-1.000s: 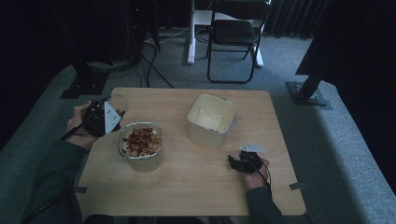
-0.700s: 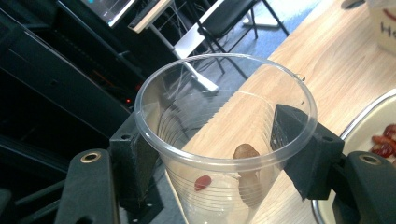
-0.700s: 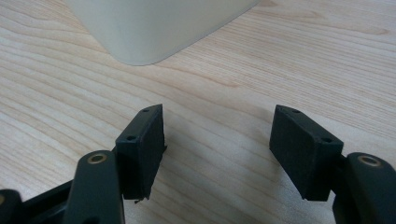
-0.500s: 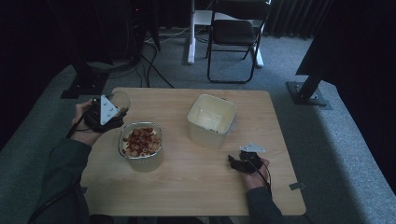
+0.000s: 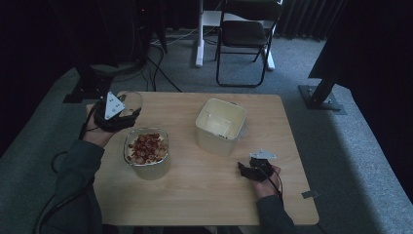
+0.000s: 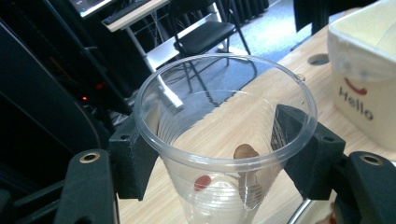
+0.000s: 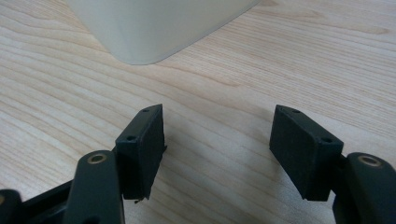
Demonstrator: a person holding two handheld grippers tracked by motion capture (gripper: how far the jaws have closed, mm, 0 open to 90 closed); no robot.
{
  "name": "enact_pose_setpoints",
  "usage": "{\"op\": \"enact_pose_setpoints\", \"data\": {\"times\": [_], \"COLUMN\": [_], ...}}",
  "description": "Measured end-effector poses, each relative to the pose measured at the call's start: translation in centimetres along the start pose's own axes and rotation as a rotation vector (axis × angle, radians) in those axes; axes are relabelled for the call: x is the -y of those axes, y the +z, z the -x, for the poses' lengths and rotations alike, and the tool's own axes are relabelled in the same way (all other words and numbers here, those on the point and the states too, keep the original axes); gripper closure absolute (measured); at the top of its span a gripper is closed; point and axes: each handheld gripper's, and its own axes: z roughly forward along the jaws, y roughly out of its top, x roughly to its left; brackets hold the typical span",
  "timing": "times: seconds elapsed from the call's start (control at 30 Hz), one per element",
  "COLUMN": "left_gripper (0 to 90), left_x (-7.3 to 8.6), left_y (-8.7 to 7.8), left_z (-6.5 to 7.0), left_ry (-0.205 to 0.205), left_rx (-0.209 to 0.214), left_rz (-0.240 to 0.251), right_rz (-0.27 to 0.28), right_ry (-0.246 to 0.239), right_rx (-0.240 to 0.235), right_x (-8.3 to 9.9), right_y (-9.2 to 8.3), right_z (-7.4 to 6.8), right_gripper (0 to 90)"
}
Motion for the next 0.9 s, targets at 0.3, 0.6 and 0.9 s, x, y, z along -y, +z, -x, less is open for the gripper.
{"op": "enact_pose_setpoints", "data": {"times": [0.3, 0.6, 0.9], "left_gripper": [33.5, 33.3, 33.3], "left_x": [-1.0, -2.2, -3.8], "left_y": [1.6, 3.1, 4.3], "left_z": [0.0, 0.3, 1.3], "left_ry": [-0.043, -0.116, -0.119], "left_rx": [0.035, 0.088, 0.119], "left_rz": [-0.003, 0.018, 0.023], "right_rz": [0.000, 0.000, 0.000], "right_ry": [0.000, 0.001, 0.001], "right_rx": [-0.002, -0.002, -0.002], "right_x": [0.0, 0.0, 0.0], "right_y": [0.0, 0.0, 0.0], "right_z": [0.0, 0.0, 0.0], "right_gripper": [35.0, 35.0, 35.0]}}
